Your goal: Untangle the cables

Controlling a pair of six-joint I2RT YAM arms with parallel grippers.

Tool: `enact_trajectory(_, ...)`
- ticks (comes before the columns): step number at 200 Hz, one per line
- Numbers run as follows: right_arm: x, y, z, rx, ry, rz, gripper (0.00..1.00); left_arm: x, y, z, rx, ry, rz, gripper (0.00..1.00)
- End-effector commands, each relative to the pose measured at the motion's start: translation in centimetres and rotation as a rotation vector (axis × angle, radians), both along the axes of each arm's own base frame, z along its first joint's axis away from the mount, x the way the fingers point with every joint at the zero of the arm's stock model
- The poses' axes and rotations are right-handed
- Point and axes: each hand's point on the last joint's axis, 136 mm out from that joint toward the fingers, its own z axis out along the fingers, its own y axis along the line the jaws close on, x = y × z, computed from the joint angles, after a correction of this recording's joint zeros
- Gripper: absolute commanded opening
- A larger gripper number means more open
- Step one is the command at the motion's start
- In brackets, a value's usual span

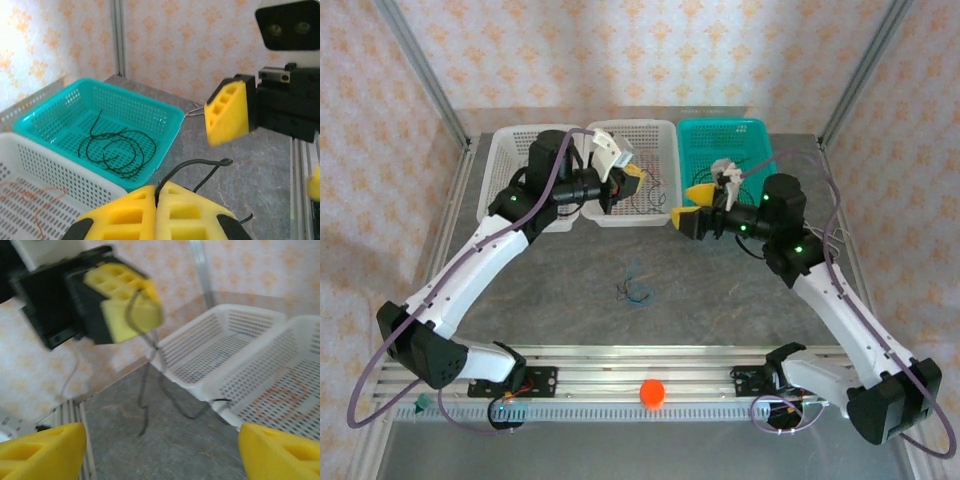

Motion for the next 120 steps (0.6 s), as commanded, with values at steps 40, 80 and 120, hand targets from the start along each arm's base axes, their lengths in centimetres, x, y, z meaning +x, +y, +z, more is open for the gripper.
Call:
enact_trajectory(40,-0.3,2.8,3.0,0.000,-0.137,0.136,0.75,-2.1,-0.6,0.9,-0.018,-0.028,-0.119,0.00)
enact_trajectory(80,-0.6,4.0,4.2,0.016,-0.157,0.181,0.63,-2.4,-0.6,0.5,-0.027,-0.010,-0.122,0.00)
enact_trajectory(120,-0.2,3.9,4.7,0.026,-0.161,0.154,0.42,-2.5,-0.6,0.5,-0.034,-0.009,-0.122,0.00)
